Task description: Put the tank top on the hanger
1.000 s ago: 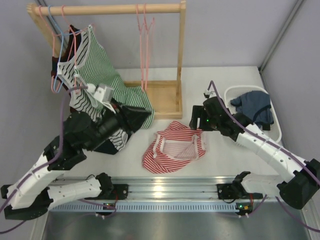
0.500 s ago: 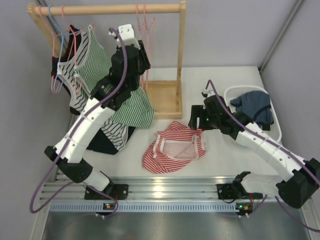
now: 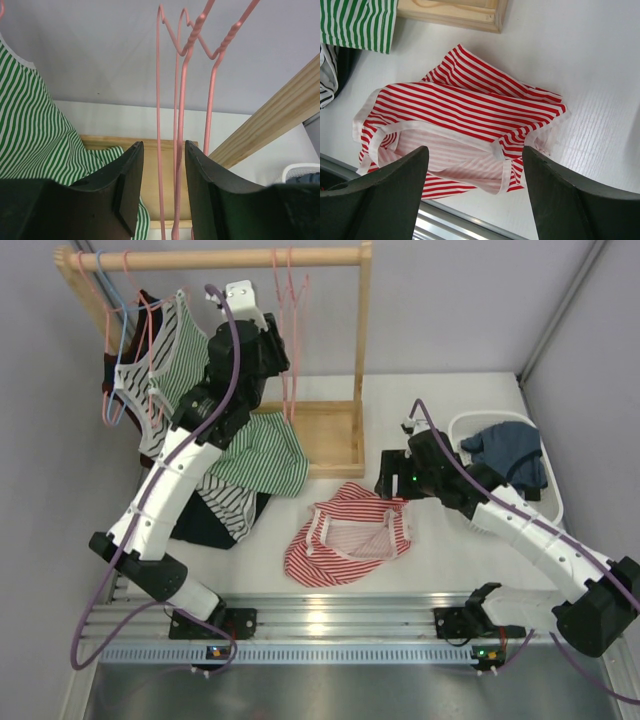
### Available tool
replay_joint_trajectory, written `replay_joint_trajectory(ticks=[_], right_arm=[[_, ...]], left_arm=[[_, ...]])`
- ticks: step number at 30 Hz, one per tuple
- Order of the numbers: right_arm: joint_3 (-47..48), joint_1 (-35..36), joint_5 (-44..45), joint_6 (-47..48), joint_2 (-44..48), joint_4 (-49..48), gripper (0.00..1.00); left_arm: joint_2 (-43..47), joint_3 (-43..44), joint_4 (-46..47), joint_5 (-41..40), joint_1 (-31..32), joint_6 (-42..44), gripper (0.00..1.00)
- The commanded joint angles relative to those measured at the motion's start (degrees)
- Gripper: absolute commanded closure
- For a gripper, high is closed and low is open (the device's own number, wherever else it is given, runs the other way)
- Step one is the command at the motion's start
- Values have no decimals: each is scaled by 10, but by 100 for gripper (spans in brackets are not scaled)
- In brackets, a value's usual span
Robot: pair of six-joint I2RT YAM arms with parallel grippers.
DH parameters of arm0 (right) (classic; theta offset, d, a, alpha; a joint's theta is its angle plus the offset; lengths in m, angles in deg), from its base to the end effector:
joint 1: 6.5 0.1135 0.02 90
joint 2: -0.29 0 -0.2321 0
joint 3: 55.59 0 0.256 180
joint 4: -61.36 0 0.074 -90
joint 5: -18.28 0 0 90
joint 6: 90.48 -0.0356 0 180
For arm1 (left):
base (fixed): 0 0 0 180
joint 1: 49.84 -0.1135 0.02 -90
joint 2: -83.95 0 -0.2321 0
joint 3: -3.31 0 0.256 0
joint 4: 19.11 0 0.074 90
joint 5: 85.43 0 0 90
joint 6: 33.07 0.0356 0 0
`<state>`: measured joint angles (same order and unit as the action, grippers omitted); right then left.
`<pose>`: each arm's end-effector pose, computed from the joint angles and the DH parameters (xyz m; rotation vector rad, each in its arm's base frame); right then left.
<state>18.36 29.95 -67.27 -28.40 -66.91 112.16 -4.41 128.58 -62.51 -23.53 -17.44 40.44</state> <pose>0.2132 0.1540 0.2814 -0.1381 2.3803 0.4600 0.2815 -0.1588 0.4873 -0.1355 1.6704 -0.2316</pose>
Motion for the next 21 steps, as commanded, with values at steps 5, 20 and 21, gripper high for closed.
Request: replay_joint_trajectory(ticks=[5,20,21], right_arm=[[-2,-8,-10,11,14,-25,25],[-13,-9,-13,11,10,-29,24],[-14,-9,-12,10,10,-29,25]], left_arm=[[9,16,37,43,-17,16,56],[-7,-1,58,71,-24,17,57],[-7,-2,58,66,-24,19,57]])
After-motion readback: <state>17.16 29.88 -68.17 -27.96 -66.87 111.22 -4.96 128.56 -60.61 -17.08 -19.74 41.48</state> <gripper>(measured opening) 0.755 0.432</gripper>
